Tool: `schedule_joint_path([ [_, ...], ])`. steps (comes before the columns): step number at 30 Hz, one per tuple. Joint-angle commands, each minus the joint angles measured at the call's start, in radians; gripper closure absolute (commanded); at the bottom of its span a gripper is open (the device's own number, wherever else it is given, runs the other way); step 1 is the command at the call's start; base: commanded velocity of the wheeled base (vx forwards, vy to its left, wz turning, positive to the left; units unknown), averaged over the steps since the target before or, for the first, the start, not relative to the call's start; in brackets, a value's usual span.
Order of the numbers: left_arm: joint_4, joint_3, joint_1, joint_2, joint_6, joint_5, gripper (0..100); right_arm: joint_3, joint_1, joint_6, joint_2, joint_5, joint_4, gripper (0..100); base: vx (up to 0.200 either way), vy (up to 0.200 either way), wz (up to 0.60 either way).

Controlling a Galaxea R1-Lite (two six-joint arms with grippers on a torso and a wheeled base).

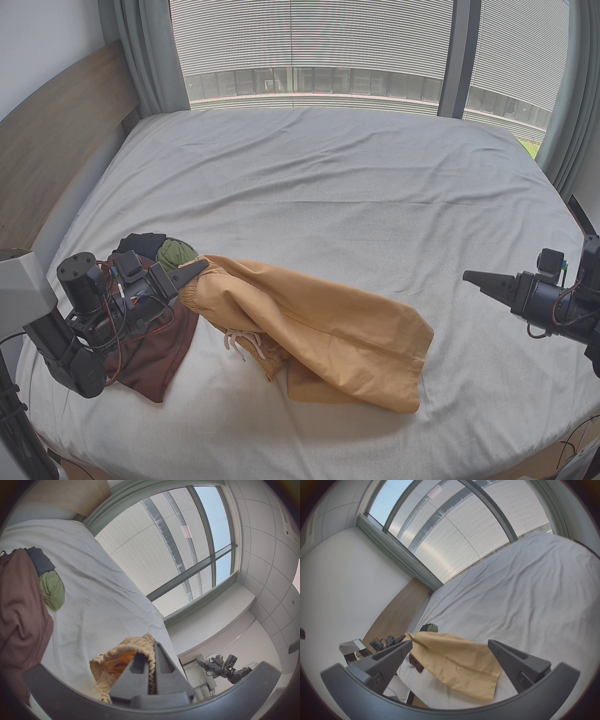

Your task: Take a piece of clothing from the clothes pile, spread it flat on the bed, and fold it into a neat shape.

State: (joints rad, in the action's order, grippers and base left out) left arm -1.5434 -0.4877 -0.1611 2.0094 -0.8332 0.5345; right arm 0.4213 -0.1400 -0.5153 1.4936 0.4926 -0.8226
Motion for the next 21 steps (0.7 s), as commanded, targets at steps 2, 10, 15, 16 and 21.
schedule_joint_path([
  [2, -0.001, -0.005, 0.020, 0.029, 0.000, 0.004, 100, -0.042, 0.017, 0.006, 0.085, 0.015, -0.001, 0, 0.000, 0.000, 0.00],
  [10, -0.001, -0.005, 0.020, 0.029, -0.001, 0.002, 100, -0.068, 0.014, 0.077, 0.203, 0.020, -0.010, 0, 0.000, 0.000, 0.00],
  [15, -0.001, -0.003, 0.017, 0.029, 0.000, 0.001, 100, -0.070, 0.007, 0.087, 0.270, 0.023, -0.010, 0, 0.000, 0.000, 0.00],
  [16, -0.001, -0.003, 0.017, 0.029, 0.000, 0.001, 100, -0.070, 0.007, 0.087, 0.283, 0.023, -0.012, 0, 0.000, 0.000, 0.00],
  [21, -0.001, -0.003, 0.020, 0.031, 0.000, 0.002, 100, -0.068, 0.005, 0.087, 0.343, 0.024, -0.021, 0, 0.000, 0.000, 0.00],
])
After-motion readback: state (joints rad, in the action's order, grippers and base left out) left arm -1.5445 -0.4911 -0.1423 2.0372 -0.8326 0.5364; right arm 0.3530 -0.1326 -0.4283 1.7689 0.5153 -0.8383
